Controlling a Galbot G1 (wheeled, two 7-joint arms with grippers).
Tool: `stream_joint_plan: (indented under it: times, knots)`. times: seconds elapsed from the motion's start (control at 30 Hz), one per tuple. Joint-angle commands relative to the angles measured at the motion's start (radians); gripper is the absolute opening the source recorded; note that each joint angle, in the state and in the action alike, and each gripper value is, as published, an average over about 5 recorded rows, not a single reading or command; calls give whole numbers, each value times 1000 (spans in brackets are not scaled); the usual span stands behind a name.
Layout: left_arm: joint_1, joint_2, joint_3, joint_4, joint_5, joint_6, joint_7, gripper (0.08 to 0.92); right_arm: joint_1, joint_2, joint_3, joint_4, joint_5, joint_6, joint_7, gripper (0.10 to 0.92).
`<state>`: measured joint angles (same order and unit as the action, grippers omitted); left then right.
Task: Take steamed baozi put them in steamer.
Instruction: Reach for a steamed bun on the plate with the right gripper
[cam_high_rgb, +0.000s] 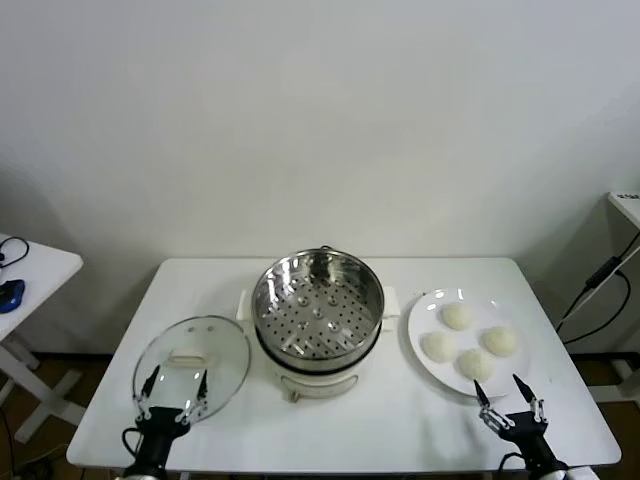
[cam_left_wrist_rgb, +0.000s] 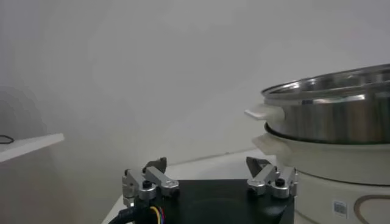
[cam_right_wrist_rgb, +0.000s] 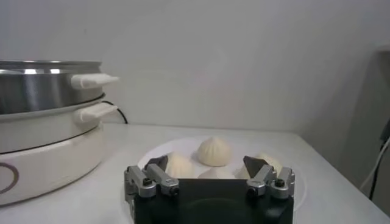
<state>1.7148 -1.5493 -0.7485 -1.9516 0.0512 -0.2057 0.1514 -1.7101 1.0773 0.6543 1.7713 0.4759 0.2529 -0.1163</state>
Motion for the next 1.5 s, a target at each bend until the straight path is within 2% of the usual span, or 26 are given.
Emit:
stream_joint_plan:
  times: [0.03,0.27,0.47,0.67,0.83,1.0,1.23,1.33,1.5]
  knots:
    - [0,1,0,-2,1,0,0,823,20,-6,18,10,-18,-21,-14,823]
    - [-8,8,3,-1,2,0,-7,823,147,-133,81,25,-61,-124,-103,823]
    - [-24,21,15,8,-1,17,-42,823,377,-376,16,-50,-104,-242,-235,823]
    - [-33,31,29,19,8,12,-38,823,716,-540,-262,-242,-169,-213,-407,823]
    - [-38,30,35,18,9,12,-38,823,1123,-618,-655,-444,-254,-144,-609,823]
    - [-42,35,37,11,20,19,-36,823,1576,-581,-1079,-670,-400,-54,-814,823]
    - [-47,51,42,7,31,39,-32,823,1934,-461,-1435,-904,-536,-10,-1065,823]
    - [-49,54,43,1,35,46,-32,823,2018,-411,-1550,-967,-546,-3,-1112,823]
    - [-59,53,48,9,36,53,-32,823,2012,-314,-1581,-1061,-586,-1,-1140,823]
